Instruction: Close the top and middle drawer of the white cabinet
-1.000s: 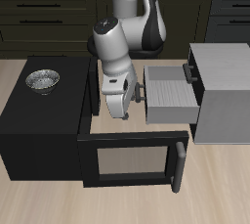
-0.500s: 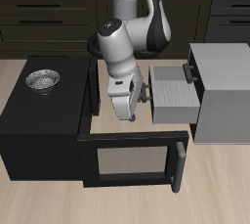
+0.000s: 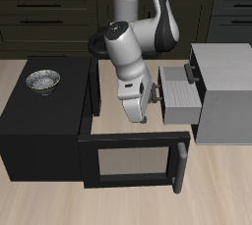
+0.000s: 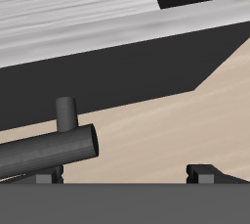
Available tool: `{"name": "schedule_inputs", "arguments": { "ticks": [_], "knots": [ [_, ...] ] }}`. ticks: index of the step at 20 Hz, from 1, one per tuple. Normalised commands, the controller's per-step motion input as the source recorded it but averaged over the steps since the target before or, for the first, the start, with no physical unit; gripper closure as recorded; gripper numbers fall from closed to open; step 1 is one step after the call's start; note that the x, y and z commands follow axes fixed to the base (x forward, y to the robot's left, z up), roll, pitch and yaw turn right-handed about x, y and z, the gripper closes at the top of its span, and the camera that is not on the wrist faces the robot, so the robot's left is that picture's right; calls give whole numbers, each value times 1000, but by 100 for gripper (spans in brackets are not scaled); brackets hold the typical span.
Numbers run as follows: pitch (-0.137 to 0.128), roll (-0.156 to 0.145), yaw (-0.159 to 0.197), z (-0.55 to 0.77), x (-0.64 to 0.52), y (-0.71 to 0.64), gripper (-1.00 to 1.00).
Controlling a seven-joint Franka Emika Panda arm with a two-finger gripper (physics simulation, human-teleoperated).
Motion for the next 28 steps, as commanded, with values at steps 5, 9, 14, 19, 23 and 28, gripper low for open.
{"name": "schedule_inputs", "arguments": {
  "ticks": [5,9,14,19,23,28],
  "knots": [
    [-8,32,-1,19,73,254,-100],
    [-2,60,-10,6,75,438,-100],
    [-10,34,-8,18,23,286,-100],
    [0,41,-6,-42,33,312,-100],
    [-14,22,-4,-26,12,212,-100],
    [-20,39,-19,-25,9,319,-100]
  ]
}}
